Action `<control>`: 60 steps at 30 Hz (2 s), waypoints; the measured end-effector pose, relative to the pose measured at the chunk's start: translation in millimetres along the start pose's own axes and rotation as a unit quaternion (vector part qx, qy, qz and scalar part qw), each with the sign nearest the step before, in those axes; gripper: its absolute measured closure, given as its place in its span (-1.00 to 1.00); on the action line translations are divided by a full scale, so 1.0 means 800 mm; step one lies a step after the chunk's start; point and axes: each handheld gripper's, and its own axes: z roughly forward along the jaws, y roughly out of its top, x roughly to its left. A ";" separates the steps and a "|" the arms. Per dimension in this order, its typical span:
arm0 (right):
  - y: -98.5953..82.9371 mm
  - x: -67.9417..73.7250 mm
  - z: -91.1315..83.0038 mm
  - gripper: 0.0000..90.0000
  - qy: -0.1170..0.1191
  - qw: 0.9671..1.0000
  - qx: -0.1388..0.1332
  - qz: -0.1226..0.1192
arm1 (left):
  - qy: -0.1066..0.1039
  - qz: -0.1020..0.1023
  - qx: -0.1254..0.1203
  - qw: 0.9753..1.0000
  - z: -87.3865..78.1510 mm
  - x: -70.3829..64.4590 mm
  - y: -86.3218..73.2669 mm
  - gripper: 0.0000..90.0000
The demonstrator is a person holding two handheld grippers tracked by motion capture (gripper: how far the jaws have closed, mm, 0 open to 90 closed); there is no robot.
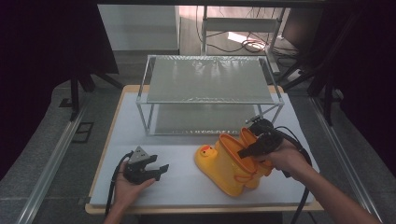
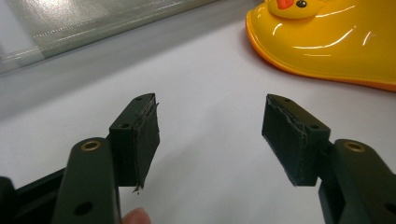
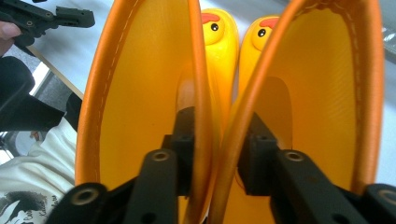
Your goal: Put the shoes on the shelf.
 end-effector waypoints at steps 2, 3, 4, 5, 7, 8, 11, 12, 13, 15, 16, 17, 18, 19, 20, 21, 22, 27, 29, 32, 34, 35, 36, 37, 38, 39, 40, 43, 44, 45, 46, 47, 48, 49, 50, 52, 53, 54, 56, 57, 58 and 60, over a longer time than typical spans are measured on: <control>0.000 -0.001 0.000 0.70 -0.001 1.000 0.000 0.003 | 0.000 0.000 0.000 1.000 0.000 0.000 0.000 -0.20; 0.001 -0.001 0.000 0.74 -0.002 1.000 0.000 0.004 | 0.000 0.000 0.000 1.000 0.000 0.000 0.000 -0.20; 0.001 -0.001 0.000 0.74 -0.002 1.000 0.000 0.004 | 0.000 0.000 0.000 1.000 0.000 0.000 0.000 -0.20; 0.000 -0.003 0.000 0.79 -0.003 1.000 0.000 0.007 | 0.001 0.000 -0.001 1.000 -0.001 0.000 0.000 -0.20; 0.000 -0.005 0.000 0.80 0.002 1.000 -0.003 0.016 | 0.001 -0.001 -0.001 1.000 -0.001 0.000 0.000 -0.20; -0.001 -0.007 0.000 0.81 0.005 1.000 -0.004 0.020 | 0.001 -0.001 -0.001 1.000 -0.001 0.001 0.000 -0.20; -0.001 -0.010 -0.001 0.81 0.014 0.999 -0.005 0.034 | 0.001 -0.001 -0.001 1.000 -0.001 0.001 0.000 -0.20; -0.001 -0.012 -0.002 0.81 0.017 0.999 -0.005 0.037 | 0.001 -0.001 -0.001 1.000 -0.001 0.001 0.000 -0.20; 0.000 -0.014 -0.002 0.81 0.020 0.999 -0.005 0.042 | 0.000 -0.002 -0.002 1.000 -0.001 0.001 0.000 -0.20; 0.000 -0.017 -0.003 0.82 0.025 0.998 -0.007 0.052 | 0.000 -0.002 -0.002 1.000 -0.002 0.002 -0.001 -0.20; 0.000 -0.018 -0.004 0.82 0.028 0.998 -0.008 0.055 | 0.000 -0.003 -0.003 1.000 -0.002 0.002 -0.001 -0.20; 0.001 -0.020 -0.004 0.82 0.029 0.998 -0.010 0.057 | 0.000 -0.004 -0.003 1.000 -0.002 0.003 -0.001 -0.20; 0.001 -0.023 -0.005 0.82 0.033 0.998 -0.013 0.061 | 0.000 -0.004 -0.003 1.000 -0.002 0.003 -0.001 -0.20; 0.002 -0.025 -0.006 0.82 0.036 0.997 -0.017 0.066 | 0.000 -0.005 -0.004 1.000 -0.003 0.004 -0.001 -0.20; 0.002 -0.026 -0.006 0.82 0.038 0.997 -0.019 0.068 | 0.000 -0.005 -0.005 1.000 -0.003 0.004 -0.001 -0.20; 0.003 -0.028 -0.007 0.82 0.040 0.996 -0.022 0.071 | 0.000 -0.006 -0.005 1.000 -0.004 0.005 -0.002 -0.20; 0.003 -0.029 -0.008 0.82 0.039 0.996 -0.023 0.071 | 0.000 -0.006 -0.005 1.000 -0.004 0.005 -0.002 -0.20; 0.004 -0.031 -0.012 0.83 0.041 0.996 -0.021 0.072 | 0.000 -0.006 -0.006 1.000 -0.005 0.007 -0.002 -0.20; 0.003 -0.032 -0.015 0.83 0.043 0.996 -0.021 0.072 | 0.000 -0.007 -0.007 1.000 -0.005 0.007 -0.002 -0.20; 0.002 -0.032 -0.020 0.83 0.046 0.996 -0.022 0.073 | 0.000 -0.007 -0.006 1.000 -0.005 0.007 -0.002 -0.20; 0.002 -0.030 -0.023 0.83 0.048 0.996 -0.024 0.073 | 0.000 -0.007 -0.006 1.000 -0.005 0.007 -0.002 -0.20; 0.001 -0.030 -0.026 0.83 0.048 0.996 -0.025 0.069 | 0.000 -0.007 -0.006 1.000 -0.005 0.006 -0.002 -0.20; 0.001 -0.029 -0.028 0.83 0.049 0.996 -0.026 0.069 | 0.000 -0.007 -0.005 1.000 -0.004 0.006 -0.002 -0.20; 0.001 -0.029 -0.031 0.83 0.050 0.996 -0.030 0.071 | 0.000 -0.007 -0.005 1.000 -0.004 0.006 -0.002 -0.20; 0.001 -0.030 -0.034 0.83 0.051 0.996 -0.032 0.069 | -0.001 -0.006 -0.004 1.000 -0.004 0.006 -0.002 -0.20; 0.001 -0.030 -0.035 0.83 0.052 0.996 -0.034 0.069 | -0.001 -0.007 -0.004 1.000 -0.004 0.006 -0.002 -0.20; 0.001 -0.030 -0.038 0.83 0.053 0.995 -0.037 0.072 | -0.001 -0.007 -0.004 1.000 -0.004 0.006 -0.002 -0.20; 0.001 -0.030 -0.043 0.83 0.061 0.995 -0.043 0.072 | -0.001 -0.007 -0.004 1.000 -0.004 0.006 -0.002 -0.20; 0.000 -0.031 -0.045 0.83 0.064 0.994 -0.047 0.074 | -0.001 -0.008 -0.005 1.000 -0.004 0.006 -0.002 -0.20; -0.001 -0.031 -0.046 0.83 0.067 0.994 -0.049 0.073 | -0.001 -0.008 -0.004 1.000 -0.004 0.007 -0.002 -0.20; -0.001 -0.031 -0.047 0.83 0.069 0.994 -0.051 0.074 | 0.000 -0.008 -0.004 1.000 -0.004 0.007 -0.002 -0.20; -0.001 -0.031 -0.048 0.83 0.070 0.993 -0.053 0.074 | 0.000 -0.008 -0.004 1.000 -0.004 0.006 -0.003 -0.20; -0.002 -0.032 -0.050 0.83 0.072 0.993 -0.055 0.074 | -0.001 -0.008 -0.004 1.000 -0.004 0.006 -0.003 -0.20; -0.002 -0.032 -0.051 0.83 0.074 0.993 -0.057 0.074 | 0.000 -0.008 -0.003 1.000 -0.003 0.006 -0.003 -0.20; -0.002 -0.032 -0.052 0.83 0.075 0.993 -0.059 0.075 | 0.000 -0.008 -0.003 1.000 -0.003 0.006 -0.003 -0.20; -0.003 -0.030 -0.056 0.83 0.078 0.992 -0.064 0.074 | 0.000 -0.008 -0.003 1.000 -0.003 0.006 -0.003 -0.20; -0.003 -0.030 -0.059 0.83 0.078 0.992 -0.067 0.072 | 0.000 -0.008 -0.003 1.000 -0.003 0.006 -0.003 -0.20; -0.002 -0.029 -0.061 0.83 0.079 0.992 -0.068 0.072 | 0.000 -0.009 -0.004 1.000 -0.003 0.006 -0.003 -0.20; -0.001 -0.029 -0.067 0.83 0.082 0.991 -0.073 0.072 | 0.000 -0.009 -0.004 1.000 -0.004 0.006 -0.003 -0.20; -0.001 -0.029 -0.069 0.83 0.083 0.991 -0.075 0.074 | 0.000 -0.009 -0.004 1.000 -0.004 0.007 -0.003 -0.20; -0.001 -0.029 -0.069 0.83 0.083 0.991 -0.075 0.074 | 0.000 -0.009 -0.004 1.000 -0.004 0.007 -0.003 -0.20; 0.000 -0.025 -0.077 0.83 0.084 0.991 -0.082 0.071 | 0.000 -0.010 -0.004 1.000 -0.005 0.007 -0.003 -0.20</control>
